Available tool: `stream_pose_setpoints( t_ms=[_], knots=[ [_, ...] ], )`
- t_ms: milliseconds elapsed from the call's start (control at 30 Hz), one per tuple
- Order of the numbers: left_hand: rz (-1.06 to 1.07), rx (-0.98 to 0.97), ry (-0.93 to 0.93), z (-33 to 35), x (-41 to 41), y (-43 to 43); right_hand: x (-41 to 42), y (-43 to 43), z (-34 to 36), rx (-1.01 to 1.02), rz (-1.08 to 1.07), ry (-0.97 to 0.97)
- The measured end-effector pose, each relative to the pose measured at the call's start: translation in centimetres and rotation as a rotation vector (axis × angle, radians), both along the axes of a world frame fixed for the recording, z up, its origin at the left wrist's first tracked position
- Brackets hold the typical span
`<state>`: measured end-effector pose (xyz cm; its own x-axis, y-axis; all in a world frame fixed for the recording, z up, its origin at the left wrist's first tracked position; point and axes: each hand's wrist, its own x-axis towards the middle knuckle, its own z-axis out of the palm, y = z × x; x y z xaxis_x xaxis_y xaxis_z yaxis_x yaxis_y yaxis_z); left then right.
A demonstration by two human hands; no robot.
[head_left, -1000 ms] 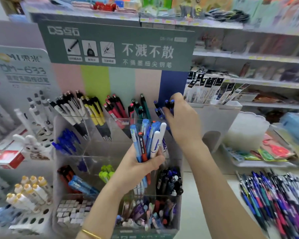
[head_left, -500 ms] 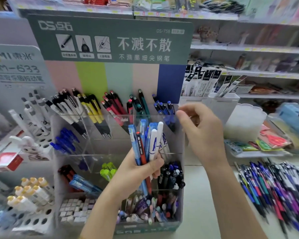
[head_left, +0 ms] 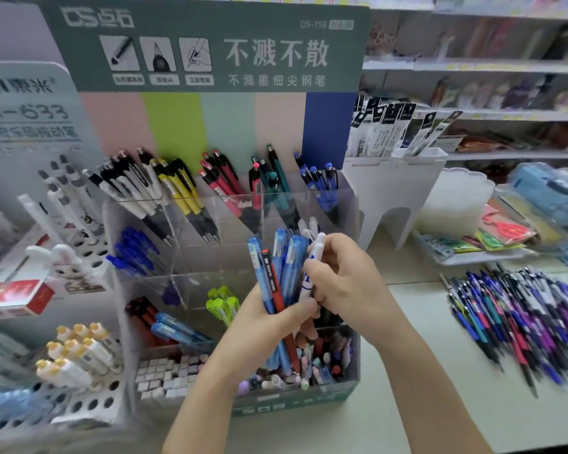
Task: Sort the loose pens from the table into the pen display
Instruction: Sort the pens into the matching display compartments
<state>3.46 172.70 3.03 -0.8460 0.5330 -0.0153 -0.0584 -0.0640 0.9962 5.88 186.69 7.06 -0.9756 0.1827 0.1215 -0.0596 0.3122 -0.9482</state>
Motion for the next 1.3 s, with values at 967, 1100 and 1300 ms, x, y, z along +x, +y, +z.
stream_pose_setpoints(
  t_ms=[967,1100,1300],
  knots=[
    [-0.181,0.199,0.068,-0.8,-1.8,-1.6,-3.9,2.3,-1.3,0.970,-0.333,-0.028],
    [-0.196,0.248,0.018,-0.7,-1.6,-1.7,-3.0,2.4,-1.1,0.931,-0.340,-0.018],
    [-0.131,0.135,-0.014,-0.2,-0.9,-2.0,0.0,-1.0,0.5,0.036,-0.064,0.229]
  ],
)
